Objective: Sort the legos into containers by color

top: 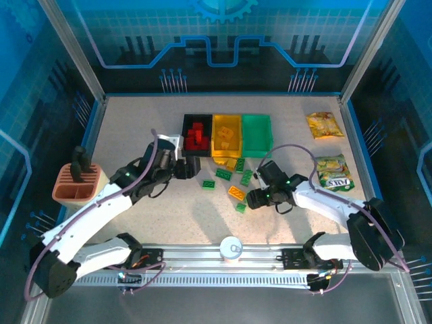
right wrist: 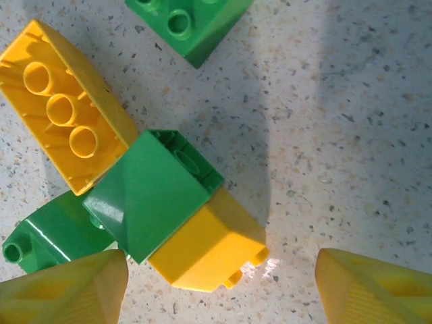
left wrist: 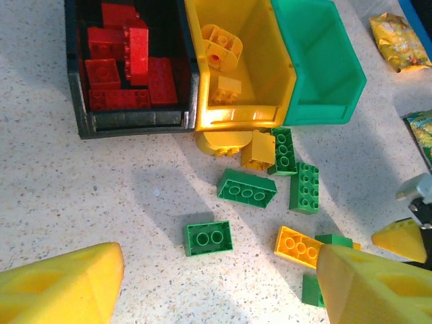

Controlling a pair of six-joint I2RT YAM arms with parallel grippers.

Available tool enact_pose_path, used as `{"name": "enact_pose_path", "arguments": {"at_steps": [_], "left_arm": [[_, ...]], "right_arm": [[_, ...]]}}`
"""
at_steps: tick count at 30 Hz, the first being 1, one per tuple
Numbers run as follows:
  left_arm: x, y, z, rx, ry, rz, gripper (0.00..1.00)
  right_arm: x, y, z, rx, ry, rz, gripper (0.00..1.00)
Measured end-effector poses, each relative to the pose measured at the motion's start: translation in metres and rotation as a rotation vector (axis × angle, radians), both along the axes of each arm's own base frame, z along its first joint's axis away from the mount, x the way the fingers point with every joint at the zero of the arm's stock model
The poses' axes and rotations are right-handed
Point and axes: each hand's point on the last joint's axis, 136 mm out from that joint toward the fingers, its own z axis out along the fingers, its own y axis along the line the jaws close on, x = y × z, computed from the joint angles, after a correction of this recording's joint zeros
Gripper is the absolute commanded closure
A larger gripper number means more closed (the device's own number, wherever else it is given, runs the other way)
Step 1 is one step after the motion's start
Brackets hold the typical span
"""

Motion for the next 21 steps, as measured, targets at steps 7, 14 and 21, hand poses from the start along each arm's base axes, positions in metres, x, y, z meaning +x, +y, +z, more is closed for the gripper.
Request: {"name": "enact_pose_path", "arguments": {"at_steps": [7,14,21], "left_arm": [[-0.014,0.014,-0.003,0.008,-0.012,0.018,0.24],[-0.019,0.022,-0.004,0.019,-0.018,0.034,0.24],[-0.022,0.025,-0.003,0.020,-0.025,0.040,0.24]], "right_arm": [[0.006,0.013,-0.002,-0.011,0.010,0.049,0.33],[0.000,0.032,-0.008,-0.001,0.040,0.107,0.38],[-0.012,0.043,-0.011,-0.001,0.059,0.115,0.42]]}}
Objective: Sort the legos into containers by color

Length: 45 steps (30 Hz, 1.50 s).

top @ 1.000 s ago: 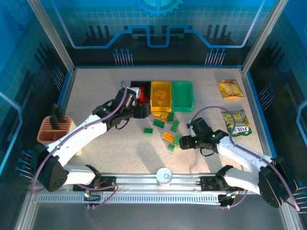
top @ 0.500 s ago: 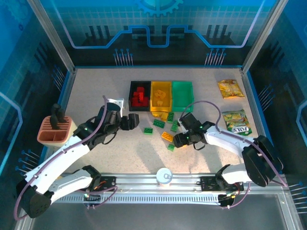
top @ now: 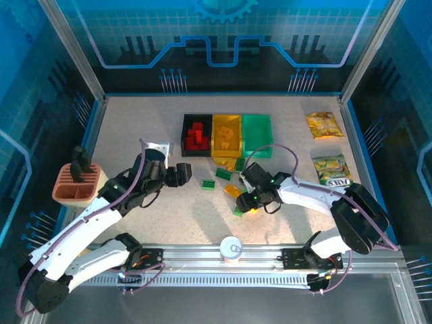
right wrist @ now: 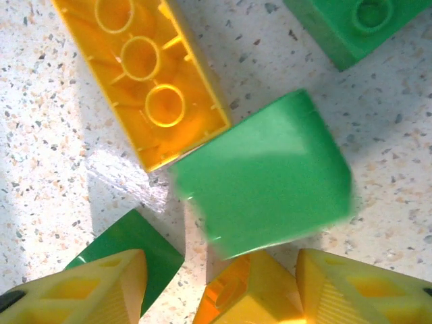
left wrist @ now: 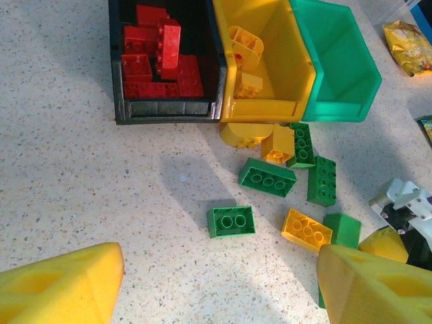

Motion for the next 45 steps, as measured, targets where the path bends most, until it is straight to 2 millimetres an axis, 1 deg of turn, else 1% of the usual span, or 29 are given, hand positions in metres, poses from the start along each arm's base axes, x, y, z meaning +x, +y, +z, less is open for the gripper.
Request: {"name": "enact_pose_path", "arguments": {"at_steps": [9,15,16,19,21,26,29,31,33,38,39,40,42,45], "left_arm": [[-0.001,0.001,-0.004,-0.008,0.013,0.015,0.24],[-0.002,0.002,-0.010,-0.005,0.025,0.018,0.24],[-0.002,0.002,-0.010,-0.004,0.025,0.018,0.24],[-0.003,0.002,-0.009,-0.006,0.022,0.018,0.24],[-0.003,0.003,-0.008,-0.008,0.020,0.018,0.24],[-0.006,0.005,-0.008,-0.012,0.015,0.018,0.24],[-0.010,0.007,-0.014,-0.003,0.028,0.019,0.24],[-0.011,0.008,-0.019,0.001,0.040,0.021,0.24],[-0.013,0.008,-0.026,-0.003,0.057,0.026,0.25],[-0.027,0.004,-0.055,0.002,0.131,0.012,0.25],[-0.030,0.003,-0.059,0.003,0.141,0.005,0.25],[-0.034,0.000,-0.064,0.003,0.153,-0.003,0.25],[-0.043,-0.006,-0.073,0.005,0.174,-0.025,0.25],[-0.054,-0.014,-0.081,0.008,0.195,-0.053,0.25]], "right_arm": [[-0.003,-0.019,0.002,-0.043,-0.021,-0.093,0.44],[-0.012,-0.027,-0.008,-0.057,0.006,-0.127,0.44],[-0.012,-0.026,-0.009,-0.057,0.010,-0.128,0.46],[-0.015,-0.021,-0.012,-0.056,0.016,-0.122,0.59],[-0.017,-0.020,-0.013,-0.064,0.016,-0.120,0.64],[-0.016,-0.018,-0.010,-0.072,0.009,-0.126,0.68],[-0.014,-0.016,0.000,-0.071,-0.006,-0.122,0.69],[-0.006,-0.012,0.012,-0.062,-0.035,-0.124,0.69],[0.004,-0.005,0.029,-0.046,-0.071,-0.119,0.68],[0.043,0.023,0.084,0.019,-0.183,-0.095,0.68],[0.051,0.027,0.091,0.027,-0.197,-0.092,0.68],[0.060,0.032,0.098,0.031,-0.208,-0.089,0.68],[0.077,0.038,0.105,0.032,-0.222,-0.085,0.67],[0.101,0.045,0.105,0.014,-0.220,-0.079,0.67]]}}
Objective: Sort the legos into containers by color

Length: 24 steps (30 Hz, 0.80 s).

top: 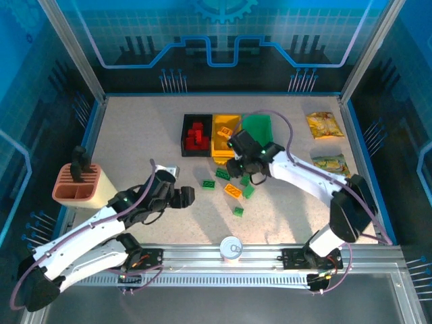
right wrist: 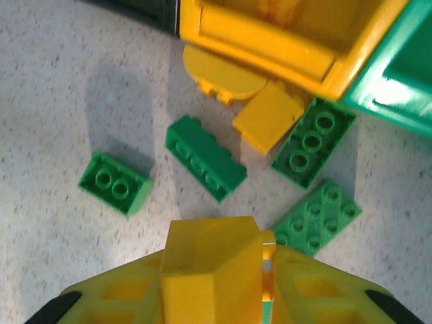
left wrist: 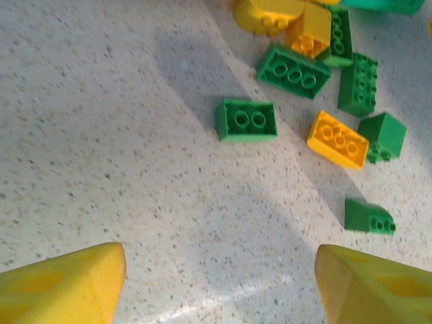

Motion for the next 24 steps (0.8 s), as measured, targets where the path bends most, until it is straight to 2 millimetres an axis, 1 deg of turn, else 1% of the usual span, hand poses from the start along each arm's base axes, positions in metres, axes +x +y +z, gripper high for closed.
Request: {"name": "enact_pose_path", "arguments": {"at_steps": [3,7,13,17,20,22,24], "left_arm": [[-0.009,-0.005,-0.008,0.002,0.015,-0.014,0.25],[-0.018,-0.004,-0.019,0.004,0.037,-0.008,0.25],[-0.025,-0.007,-0.026,0.001,0.049,-0.007,0.25],[-0.029,-0.007,-0.031,0.005,0.059,-0.006,0.25],[-0.031,-0.008,-0.031,0.005,0.058,-0.005,0.25],[-0.032,-0.009,-0.029,-0.001,0.053,-0.003,0.25],[-0.032,-0.009,-0.027,-0.006,0.045,-0.004,0.25]], "right_arm": [[0.020,0.006,-0.001,-0.011,0.013,0.007,0.67],[0.052,0.014,0.000,-0.017,0.015,0.009,0.66],[0.089,0.022,0.004,-0.020,0.013,0.007,0.65],[0.112,0.024,0.001,-0.030,0.018,-0.003,0.62],[0.126,0.023,-0.004,-0.050,0.029,-0.010,0.52],[0.133,0.021,-0.007,-0.070,0.033,-0.018,0.39],[0.137,0.019,-0.009,-0.087,0.034,-0.022,0.33]]}}
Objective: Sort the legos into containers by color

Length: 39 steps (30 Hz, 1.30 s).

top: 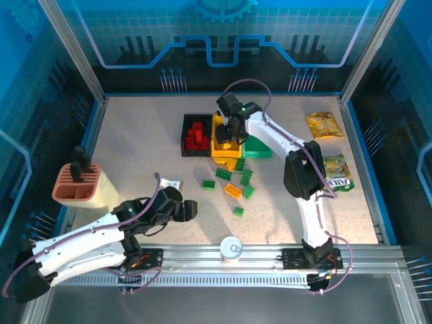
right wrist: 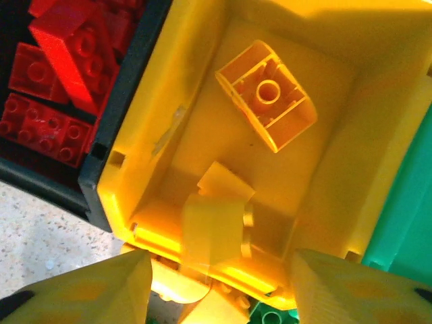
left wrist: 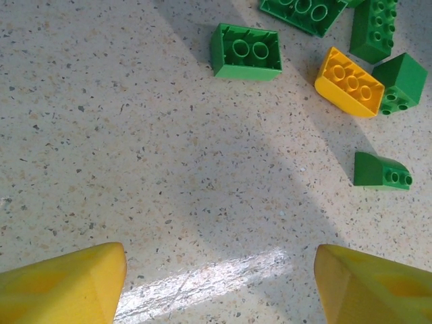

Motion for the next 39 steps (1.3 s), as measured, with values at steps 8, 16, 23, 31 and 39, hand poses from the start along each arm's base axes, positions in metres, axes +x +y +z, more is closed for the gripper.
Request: {"name": "enact_pose_path", "arguments": {"at_steps": [8,16,23,31,39], "left_arm": [[0.000,0.002,0.002,0.004,-0.014,0.005,0.25],[0.000,0.002,-0.001,0.017,-0.007,0.003,0.25],[0.000,0.002,-0.004,0.027,0.000,0.003,0.25],[-0.001,0.003,0.000,0.016,-0.009,0.004,0.26],[-0.001,0.006,0.004,0.008,-0.021,0.018,0.26]], "right_arm": [[-0.006,-0.005,0.007,-0.013,-0.012,-0.003,0.31],[-0.054,0.001,0.011,0.028,0.000,0.086,0.39],[-0.079,0.026,-0.016,0.023,0.052,0.179,0.38],[-0.086,0.037,-0.058,-0.011,0.127,0.210,0.38],[-0.076,0.044,-0.071,-0.022,0.134,0.212,0.38]]}}
